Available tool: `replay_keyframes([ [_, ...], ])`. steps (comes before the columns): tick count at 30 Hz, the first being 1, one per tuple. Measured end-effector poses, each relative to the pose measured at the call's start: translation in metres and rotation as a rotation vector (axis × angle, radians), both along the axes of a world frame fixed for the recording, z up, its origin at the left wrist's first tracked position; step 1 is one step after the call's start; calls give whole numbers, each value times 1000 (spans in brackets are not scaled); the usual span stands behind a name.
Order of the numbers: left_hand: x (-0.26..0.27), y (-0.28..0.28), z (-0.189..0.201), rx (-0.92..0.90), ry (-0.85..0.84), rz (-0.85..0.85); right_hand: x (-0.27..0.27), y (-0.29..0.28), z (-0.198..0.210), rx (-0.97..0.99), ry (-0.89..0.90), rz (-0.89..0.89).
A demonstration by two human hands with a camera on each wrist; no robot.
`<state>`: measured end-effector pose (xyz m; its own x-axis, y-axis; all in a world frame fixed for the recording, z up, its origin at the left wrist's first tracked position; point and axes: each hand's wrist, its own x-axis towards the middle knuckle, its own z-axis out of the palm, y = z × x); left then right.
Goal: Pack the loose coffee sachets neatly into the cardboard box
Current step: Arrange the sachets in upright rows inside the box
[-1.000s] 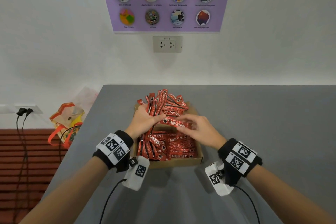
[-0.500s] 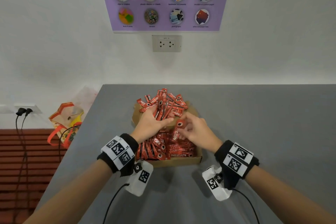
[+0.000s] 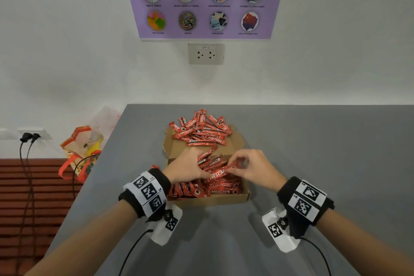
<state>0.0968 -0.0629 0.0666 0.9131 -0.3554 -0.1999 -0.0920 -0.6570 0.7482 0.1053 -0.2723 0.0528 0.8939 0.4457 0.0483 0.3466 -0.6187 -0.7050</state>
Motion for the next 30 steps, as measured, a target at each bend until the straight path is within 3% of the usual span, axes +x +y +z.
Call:
replay_keyframes([
  [7, 0, -11, -19, 142, 68, -105, -6, -2, -7, -215, 197, 106],
  [16, 4, -15, -48, 257, -4, -90, -9, 8, -13, -529, 5, 107],
  [22, 3, -16, -52, 279, -23, -90, -10, 11, -18, -599, -77, 126],
  [30, 4, -13, -53, 246, -26, -123, -7, 9, -16, -567, -53, 142],
])
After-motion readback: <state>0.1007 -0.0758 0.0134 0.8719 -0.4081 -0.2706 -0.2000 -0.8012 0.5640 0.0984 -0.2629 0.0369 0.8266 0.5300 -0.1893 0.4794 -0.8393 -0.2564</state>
